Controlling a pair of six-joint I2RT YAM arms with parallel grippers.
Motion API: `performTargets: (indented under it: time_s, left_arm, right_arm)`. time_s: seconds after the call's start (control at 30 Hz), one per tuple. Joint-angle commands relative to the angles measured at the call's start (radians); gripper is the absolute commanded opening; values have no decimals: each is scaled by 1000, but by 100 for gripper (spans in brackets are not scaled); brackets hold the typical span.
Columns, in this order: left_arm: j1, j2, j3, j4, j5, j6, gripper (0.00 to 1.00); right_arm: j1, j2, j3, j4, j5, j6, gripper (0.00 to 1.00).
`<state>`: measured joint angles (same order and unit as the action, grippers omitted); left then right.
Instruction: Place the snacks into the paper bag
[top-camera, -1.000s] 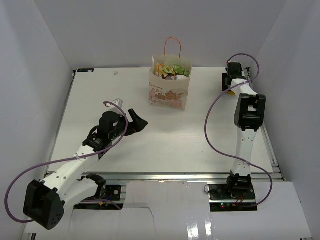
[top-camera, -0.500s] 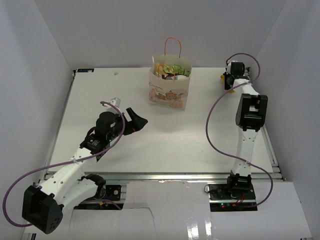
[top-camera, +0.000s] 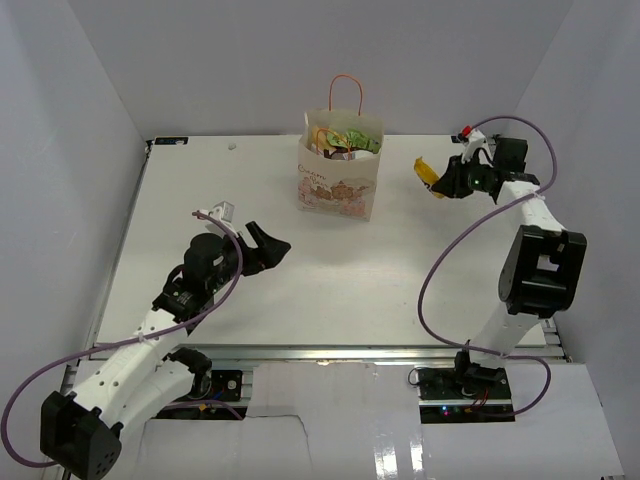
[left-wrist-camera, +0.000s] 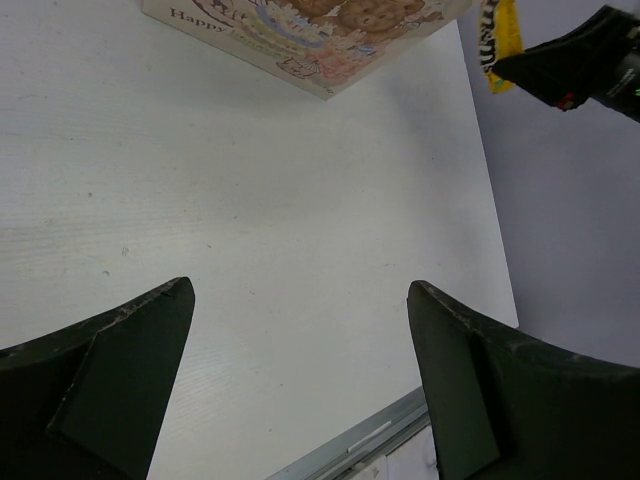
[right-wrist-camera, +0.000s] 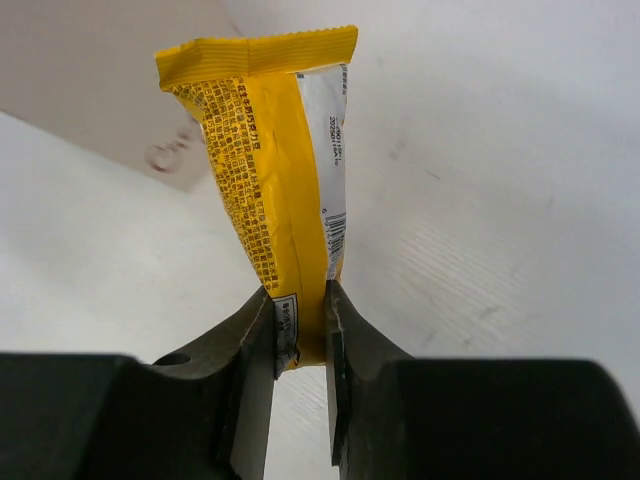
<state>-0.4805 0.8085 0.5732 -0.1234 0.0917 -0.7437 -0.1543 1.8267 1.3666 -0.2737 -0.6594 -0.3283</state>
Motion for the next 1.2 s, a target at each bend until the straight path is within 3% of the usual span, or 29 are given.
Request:
performTargets:
  time_s: [0.0, 0.23, 0.43, 0.53, 0.73, 0.8, 0.83, 0.93, 1.1, 1.17]
  left_arm:
    - [3, -34, -15, 7, -6, 27, 98]
    - [3, -31, -18, 36, 13, 79, 98]
    - [3, -26, -9, 51, 29, 116, 98]
    - [3, -48, -9, 28, 29, 125, 98]
    - [3, -112, -19, -16, 6, 124, 98]
    - [3, -137, -24, -25, -1, 124, 98]
    - [3, -141, -26, -30, -3, 121, 98]
    - [3, -152, -30, -27, -4, 119, 98]
    - [3, -127, -9, -21, 8, 127, 98]
    - [3, -121, 5, -21, 8, 136, 98]
  right_arm:
    - [19, -144, -6, 123, -221, 69, 8]
    - [168, -225, 250, 101, -160, 140, 8]
    - [392, -32, 616, -58, 55, 34, 8]
    - [479, 21, 673, -44, 182, -21, 8]
    - [526, 89, 678, -21, 360, -38, 8]
    - [527, 94, 669, -12, 391, -41, 17]
    - [526, 95, 658, -12, 395, -51, 36]
    - [526, 76, 654, -19, 388, -72, 67]
    - [512, -36, 638, -68, 377, -61, 79]
    - [495, -91, 564, -74, 373, -28, 88]
